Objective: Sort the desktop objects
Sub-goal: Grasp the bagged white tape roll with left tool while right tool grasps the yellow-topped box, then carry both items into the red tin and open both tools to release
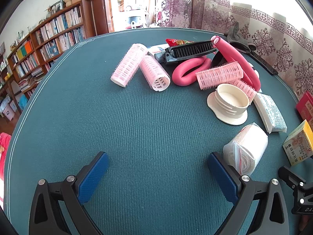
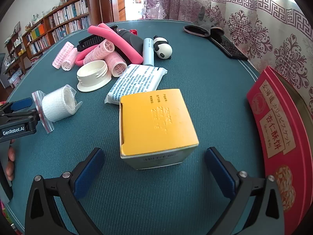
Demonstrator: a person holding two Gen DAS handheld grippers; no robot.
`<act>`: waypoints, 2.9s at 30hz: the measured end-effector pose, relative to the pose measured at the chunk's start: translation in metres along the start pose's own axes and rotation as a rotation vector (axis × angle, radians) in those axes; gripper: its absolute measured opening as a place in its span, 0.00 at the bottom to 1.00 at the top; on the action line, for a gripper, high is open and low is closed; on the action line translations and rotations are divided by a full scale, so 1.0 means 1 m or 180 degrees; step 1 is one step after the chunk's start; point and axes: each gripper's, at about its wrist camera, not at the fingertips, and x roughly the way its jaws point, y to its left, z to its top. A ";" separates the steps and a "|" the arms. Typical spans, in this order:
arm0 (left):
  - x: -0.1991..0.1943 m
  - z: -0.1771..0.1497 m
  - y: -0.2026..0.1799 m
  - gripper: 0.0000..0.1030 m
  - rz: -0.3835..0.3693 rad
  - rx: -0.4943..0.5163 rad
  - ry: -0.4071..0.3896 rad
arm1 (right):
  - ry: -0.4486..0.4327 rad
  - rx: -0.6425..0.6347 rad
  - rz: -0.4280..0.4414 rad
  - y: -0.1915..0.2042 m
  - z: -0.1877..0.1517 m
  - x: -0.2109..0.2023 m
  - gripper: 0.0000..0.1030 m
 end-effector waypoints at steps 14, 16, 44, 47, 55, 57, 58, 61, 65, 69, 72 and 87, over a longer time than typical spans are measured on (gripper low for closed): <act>0.001 -0.003 0.006 0.99 -0.0002 -0.0009 0.0004 | -0.0036 0.0030 0.0003 -0.002 -0.005 0.000 1.00; -0.001 -0.005 0.008 0.99 -0.0041 -0.0029 0.0003 | -0.0039 0.0021 0.0007 -0.001 -0.006 -0.002 1.00; -0.014 0.003 -0.047 0.98 -0.0658 0.0283 -0.0089 | -0.0416 0.0258 0.0431 -0.019 -0.024 -0.029 0.80; -0.013 0.003 -0.051 0.72 -0.0738 0.0349 -0.0064 | -0.0450 0.0216 0.0427 -0.020 -0.022 -0.031 0.79; -0.016 0.005 -0.047 0.50 -0.0857 0.0289 -0.0073 | -0.0482 0.0216 0.0491 -0.018 -0.011 -0.029 0.73; -0.018 0.004 -0.045 0.50 -0.0885 0.0261 -0.0079 | -0.0436 0.0231 0.0528 -0.017 -0.010 -0.026 0.59; -0.018 0.004 -0.045 0.50 -0.0894 0.0252 -0.0082 | -0.0421 0.0234 0.0533 -0.016 -0.010 -0.024 0.55; -0.023 0.002 -0.045 0.50 -0.0903 0.0240 -0.0117 | -0.0450 0.0245 0.0515 -0.015 -0.011 -0.026 0.48; -0.032 0.001 -0.044 0.50 -0.0921 0.0188 -0.0192 | -0.0599 0.0284 0.0491 -0.018 -0.011 -0.040 0.47; -0.044 0.005 -0.048 0.50 -0.0958 0.0193 -0.0269 | -0.0781 0.0330 0.0458 -0.022 -0.009 -0.062 0.47; -0.054 0.008 -0.055 0.50 -0.1046 0.0221 -0.0318 | -0.0957 0.0385 0.0354 -0.032 -0.009 -0.085 0.47; -0.112 0.030 -0.160 0.50 -0.1770 0.0764 -0.0532 | -0.1282 0.1034 -0.0733 -0.145 -0.054 -0.163 0.47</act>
